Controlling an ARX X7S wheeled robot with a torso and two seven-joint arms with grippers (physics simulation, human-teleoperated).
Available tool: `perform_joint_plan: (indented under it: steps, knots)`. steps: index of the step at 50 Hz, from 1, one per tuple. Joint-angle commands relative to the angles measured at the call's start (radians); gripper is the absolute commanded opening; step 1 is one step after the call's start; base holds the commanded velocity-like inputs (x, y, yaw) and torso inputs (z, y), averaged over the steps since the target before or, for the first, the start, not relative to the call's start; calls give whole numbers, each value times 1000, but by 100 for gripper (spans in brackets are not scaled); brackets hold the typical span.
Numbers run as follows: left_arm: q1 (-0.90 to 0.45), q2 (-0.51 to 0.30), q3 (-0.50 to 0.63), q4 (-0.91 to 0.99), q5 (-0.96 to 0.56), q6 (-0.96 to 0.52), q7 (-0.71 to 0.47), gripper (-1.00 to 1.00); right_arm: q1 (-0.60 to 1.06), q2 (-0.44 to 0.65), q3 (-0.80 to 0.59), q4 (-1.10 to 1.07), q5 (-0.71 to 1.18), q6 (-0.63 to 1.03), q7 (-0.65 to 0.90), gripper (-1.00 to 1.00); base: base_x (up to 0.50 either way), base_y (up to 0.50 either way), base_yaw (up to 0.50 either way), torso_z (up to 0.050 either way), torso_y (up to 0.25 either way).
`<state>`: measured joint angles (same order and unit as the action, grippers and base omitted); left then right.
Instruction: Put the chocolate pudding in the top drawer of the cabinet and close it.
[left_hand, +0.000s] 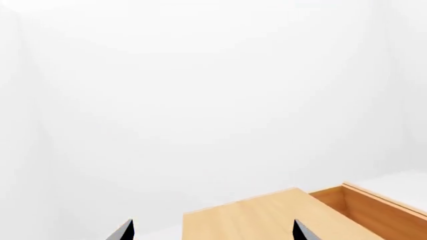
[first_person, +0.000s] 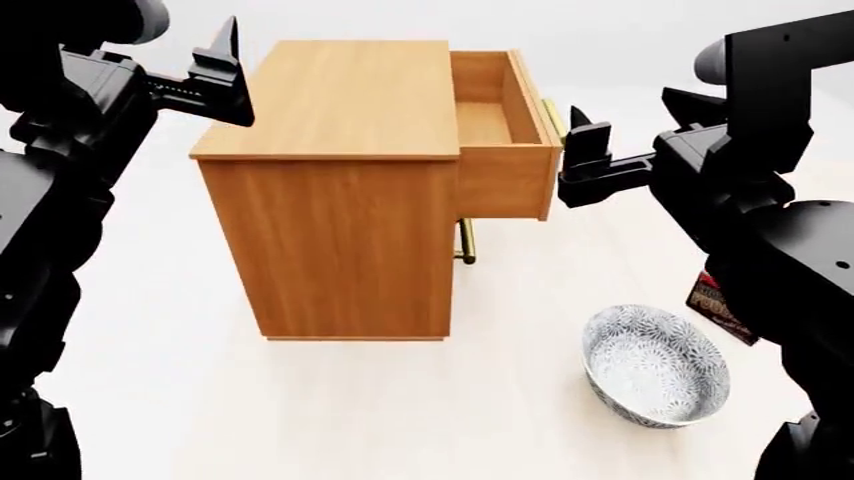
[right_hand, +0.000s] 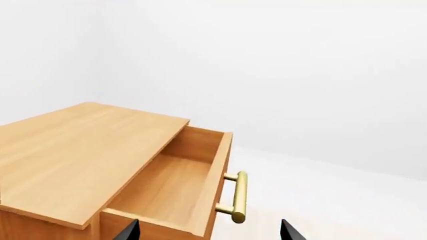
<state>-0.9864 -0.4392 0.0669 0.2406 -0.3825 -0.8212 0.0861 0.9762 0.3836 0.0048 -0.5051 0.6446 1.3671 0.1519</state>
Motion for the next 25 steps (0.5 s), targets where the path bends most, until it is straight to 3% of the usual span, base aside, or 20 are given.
perform_joint_plan:
  steps: [1, 12, 25]
  knots:
    - [1, -6, 9, -1, 3, 13, 5, 100, -2, 7, 1, 3, 5, -5, 4, 100, 395, 59, 0, 0, 0]
    - [1, -9, 13, -2, 3, 19, 5, 100, -2, 15, 4, -2, 11, -1, 12, 100, 393, 62, 0, 0, 1]
    - [9, 4, -2, -2, 13, 44, -25, 100, 145, -32, 70, 165, 38, 104, 33, 100, 0, 0, 0, 0, 1]
